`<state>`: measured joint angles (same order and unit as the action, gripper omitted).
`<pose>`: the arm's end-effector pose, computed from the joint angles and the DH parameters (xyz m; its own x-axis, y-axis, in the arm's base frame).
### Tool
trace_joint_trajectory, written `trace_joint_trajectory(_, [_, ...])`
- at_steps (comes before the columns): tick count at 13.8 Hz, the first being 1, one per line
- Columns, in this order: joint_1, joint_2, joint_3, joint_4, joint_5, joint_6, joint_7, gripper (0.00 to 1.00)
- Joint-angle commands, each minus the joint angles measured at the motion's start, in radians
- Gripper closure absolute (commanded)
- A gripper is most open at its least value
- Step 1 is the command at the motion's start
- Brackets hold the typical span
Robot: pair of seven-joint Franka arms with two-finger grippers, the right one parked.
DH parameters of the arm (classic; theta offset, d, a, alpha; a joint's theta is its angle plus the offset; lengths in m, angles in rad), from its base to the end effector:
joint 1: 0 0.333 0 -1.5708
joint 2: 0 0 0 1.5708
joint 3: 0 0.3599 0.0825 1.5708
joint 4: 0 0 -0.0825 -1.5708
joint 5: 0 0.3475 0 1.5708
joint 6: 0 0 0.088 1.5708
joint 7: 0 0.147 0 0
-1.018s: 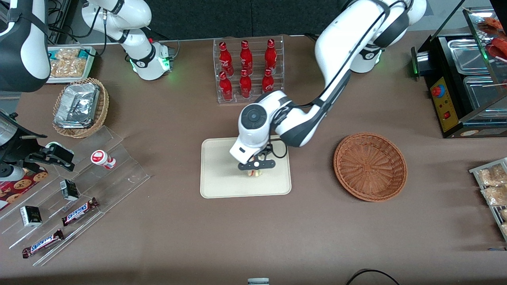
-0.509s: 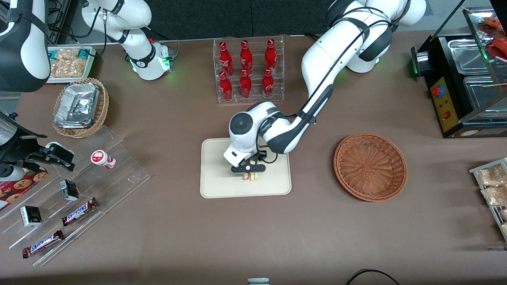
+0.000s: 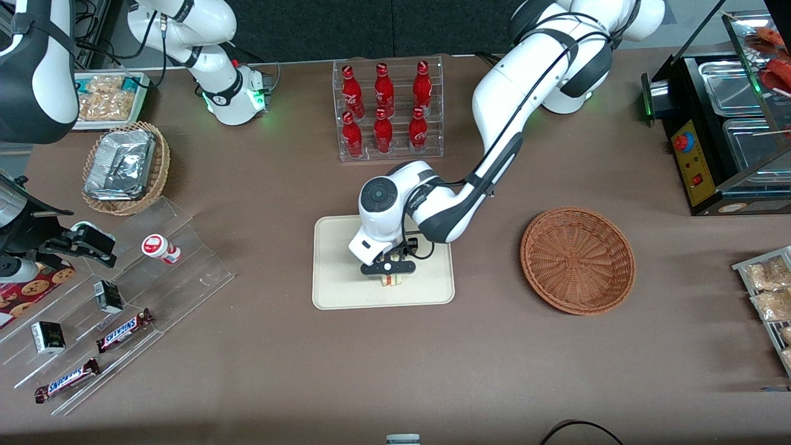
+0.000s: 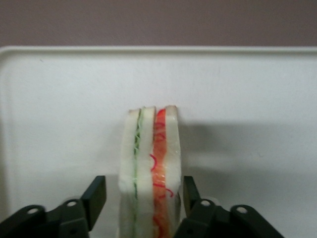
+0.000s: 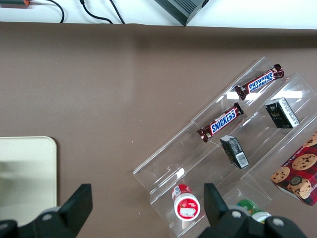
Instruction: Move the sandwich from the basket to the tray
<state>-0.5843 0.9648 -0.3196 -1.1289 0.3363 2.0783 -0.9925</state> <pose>0.5593 -0.5374 0.2387 0.9970 0.0628 0.0452 0.0628 -0.9980 0.0029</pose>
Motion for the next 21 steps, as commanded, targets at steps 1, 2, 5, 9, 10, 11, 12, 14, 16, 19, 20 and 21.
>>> trace_joint_trajectory(1, [0.064, -0.115, 0.001, -0.012, -0.063, -0.052, 0.0, 0.0])
trace_joint_trajectory(2, [0.099, -0.153, 0.001, -0.018, -0.1, -0.09, 0.03, 0.0])
trace_joint_trajectory(5, [0.193, -0.283, 0.001, -0.057, -0.187, -0.242, 0.194, 0.0])
trace_joint_trajectory(9, [0.39, -0.568, -0.001, -0.433, -0.232, -0.157, 0.363, 0.0])
trace_joint_trajectory(10, [0.438, -0.637, -0.001, -0.539, -0.258, -0.1, 0.417, 0.0])
trace_joint_trajectory(11, [0.487, -0.7, 0.001, -0.639, -0.285, -0.054, 0.481, 0.0])
trace_joint_trajectory(12, [0.527, -0.748, 0.001, -0.71, -0.296, -0.026, 0.544, 0.0])
trace_joint_trajectory(14, [0.613, -0.837, 0.001, -0.81, -0.306, -0.023, 0.642, 0.0])
trace_joint_trajectory(16, [0.69, -0.926, 0.004, -0.873, -0.319, -0.049, 0.742, 0.0])
trace_joint_trajectory(19, [0.77, -1.032, 0.008, -0.867, -0.359, -0.197, 0.857, 0.0])
trace_joint_trajectory(20, [0.778, -1.061, 0.01, -0.849, -0.361, -0.242, 0.87, 0.0])
trace_joint_trajectory(21, [0.779, -1.081, 0.017, -0.806, -0.368, -0.309, 0.873, 0.0])
